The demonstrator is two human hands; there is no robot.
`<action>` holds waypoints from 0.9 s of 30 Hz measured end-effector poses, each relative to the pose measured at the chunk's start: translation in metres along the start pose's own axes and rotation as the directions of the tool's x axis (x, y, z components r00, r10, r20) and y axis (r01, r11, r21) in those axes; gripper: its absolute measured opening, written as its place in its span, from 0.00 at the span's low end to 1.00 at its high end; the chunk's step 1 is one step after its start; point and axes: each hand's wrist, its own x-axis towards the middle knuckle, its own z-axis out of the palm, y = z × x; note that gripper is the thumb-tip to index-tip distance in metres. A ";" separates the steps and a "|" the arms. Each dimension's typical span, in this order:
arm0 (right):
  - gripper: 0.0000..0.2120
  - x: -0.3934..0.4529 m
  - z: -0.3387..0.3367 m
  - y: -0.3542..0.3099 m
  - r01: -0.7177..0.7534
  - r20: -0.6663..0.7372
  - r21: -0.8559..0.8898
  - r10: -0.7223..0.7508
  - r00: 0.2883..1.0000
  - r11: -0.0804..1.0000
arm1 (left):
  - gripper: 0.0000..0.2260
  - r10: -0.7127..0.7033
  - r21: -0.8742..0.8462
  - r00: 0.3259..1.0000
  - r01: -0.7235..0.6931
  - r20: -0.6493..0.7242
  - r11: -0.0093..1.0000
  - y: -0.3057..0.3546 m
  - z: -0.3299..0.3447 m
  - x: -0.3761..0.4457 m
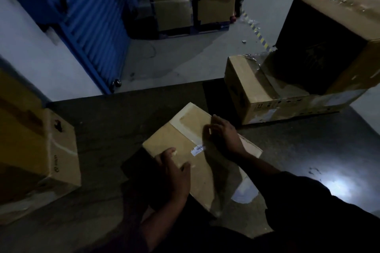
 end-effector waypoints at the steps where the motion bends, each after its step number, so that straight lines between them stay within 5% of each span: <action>1: 0.17 -0.009 0.003 -0.001 -0.020 -0.046 0.043 0.022 0.999 0.999 | 0.30 0.040 0.019 0.999 -0.040 0.001 0.999 0.001 0.000 0.005; 5: 0.13 -0.045 0.022 -0.005 -0.111 -0.141 -0.024 0.106 0.984 0.994 | 0.25 0.181 0.222 0.983 -0.179 0.011 0.959 0.007 0.002 0.033; 11: 0.15 -0.046 0.031 -0.008 -0.136 -0.027 -0.075 0.134 0.991 0.988 | 0.10 0.296 0.446 0.951 -0.305 0.091 0.842 0.011 0.010 0.063; 27: 0.10 -0.029 0.039 -0.013 -0.196 -0.014 -0.135 0.196 0.980 0.971 | 0.08 0.341 0.457 0.938 -0.333 0.067 0.825 0.008 0.011 0.060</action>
